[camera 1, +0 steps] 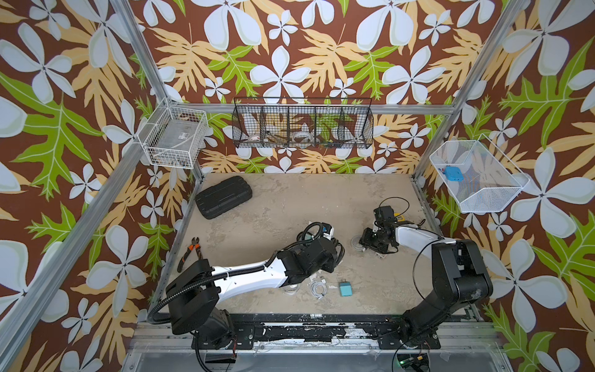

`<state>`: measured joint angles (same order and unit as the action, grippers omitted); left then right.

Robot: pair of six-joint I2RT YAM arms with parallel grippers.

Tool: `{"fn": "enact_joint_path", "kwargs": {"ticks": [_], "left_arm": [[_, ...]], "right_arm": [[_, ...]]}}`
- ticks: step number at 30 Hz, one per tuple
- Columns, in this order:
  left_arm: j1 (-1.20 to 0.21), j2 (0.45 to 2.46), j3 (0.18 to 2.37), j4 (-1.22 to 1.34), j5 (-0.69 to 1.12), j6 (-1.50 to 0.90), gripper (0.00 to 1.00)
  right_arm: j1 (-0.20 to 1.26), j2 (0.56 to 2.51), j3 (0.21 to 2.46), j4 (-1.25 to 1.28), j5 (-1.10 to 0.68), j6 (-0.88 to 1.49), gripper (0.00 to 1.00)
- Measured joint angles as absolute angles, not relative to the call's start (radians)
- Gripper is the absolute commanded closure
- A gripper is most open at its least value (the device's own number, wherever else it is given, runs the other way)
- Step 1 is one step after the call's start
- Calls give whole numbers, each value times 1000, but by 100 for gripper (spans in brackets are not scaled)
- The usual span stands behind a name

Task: Pack away charging kits
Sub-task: Pick up the charging cable from the center of the board.

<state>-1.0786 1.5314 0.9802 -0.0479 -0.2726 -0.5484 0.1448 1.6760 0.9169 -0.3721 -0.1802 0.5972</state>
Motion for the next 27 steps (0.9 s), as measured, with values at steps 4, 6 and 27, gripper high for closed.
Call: {"fn": "enact_joint_path", "kwargs": {"ticks": [4, 6, 27], "left_arm": [[-1075, 1534, 984, -47, -264, -545, 100], [-1073, 1538, 987, -47, -261, -544, 100], [-1060, 1620, 1029, -82, -244, -538, 100]], "right_arm": [[167, 1710, 934, -355, -144, 593, 53], [181, 1726, 940, -332, -121, 580, 57], [238, 1515, 887, -441, 34, 495, 100]]}}
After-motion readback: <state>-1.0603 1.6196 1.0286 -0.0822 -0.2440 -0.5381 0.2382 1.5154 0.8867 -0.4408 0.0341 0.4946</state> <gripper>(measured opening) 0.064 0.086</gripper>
